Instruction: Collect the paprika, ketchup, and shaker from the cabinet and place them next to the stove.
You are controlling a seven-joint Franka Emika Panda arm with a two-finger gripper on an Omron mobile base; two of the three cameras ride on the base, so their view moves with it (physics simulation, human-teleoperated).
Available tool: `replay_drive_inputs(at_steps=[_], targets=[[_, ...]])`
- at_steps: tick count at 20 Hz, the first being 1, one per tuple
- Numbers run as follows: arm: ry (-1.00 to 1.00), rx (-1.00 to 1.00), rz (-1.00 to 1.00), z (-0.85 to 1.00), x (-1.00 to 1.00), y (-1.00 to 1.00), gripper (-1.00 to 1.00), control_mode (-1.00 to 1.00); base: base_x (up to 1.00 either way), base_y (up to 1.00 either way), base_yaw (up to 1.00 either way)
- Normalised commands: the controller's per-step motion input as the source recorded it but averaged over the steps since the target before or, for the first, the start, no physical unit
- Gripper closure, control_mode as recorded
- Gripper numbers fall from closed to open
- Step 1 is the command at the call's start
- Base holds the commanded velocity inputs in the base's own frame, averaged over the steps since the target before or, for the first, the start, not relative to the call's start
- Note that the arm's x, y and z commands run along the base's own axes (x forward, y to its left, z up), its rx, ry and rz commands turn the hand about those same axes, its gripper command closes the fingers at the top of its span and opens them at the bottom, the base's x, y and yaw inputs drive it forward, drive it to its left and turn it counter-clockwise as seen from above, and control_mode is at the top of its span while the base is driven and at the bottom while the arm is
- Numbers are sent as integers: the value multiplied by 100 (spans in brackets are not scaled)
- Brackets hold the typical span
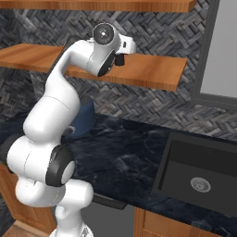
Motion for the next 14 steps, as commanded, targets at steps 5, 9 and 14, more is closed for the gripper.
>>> replay_drive_inputs(at_steps=[5,9,14], targets=[[0,0,1,-19,32,0,-100,-100,0,0,0],[0,0,0,-18,29,0,-100,-100,0,0,0],[0,0,0,-14,26,0,-100,-100,0,0,0]])
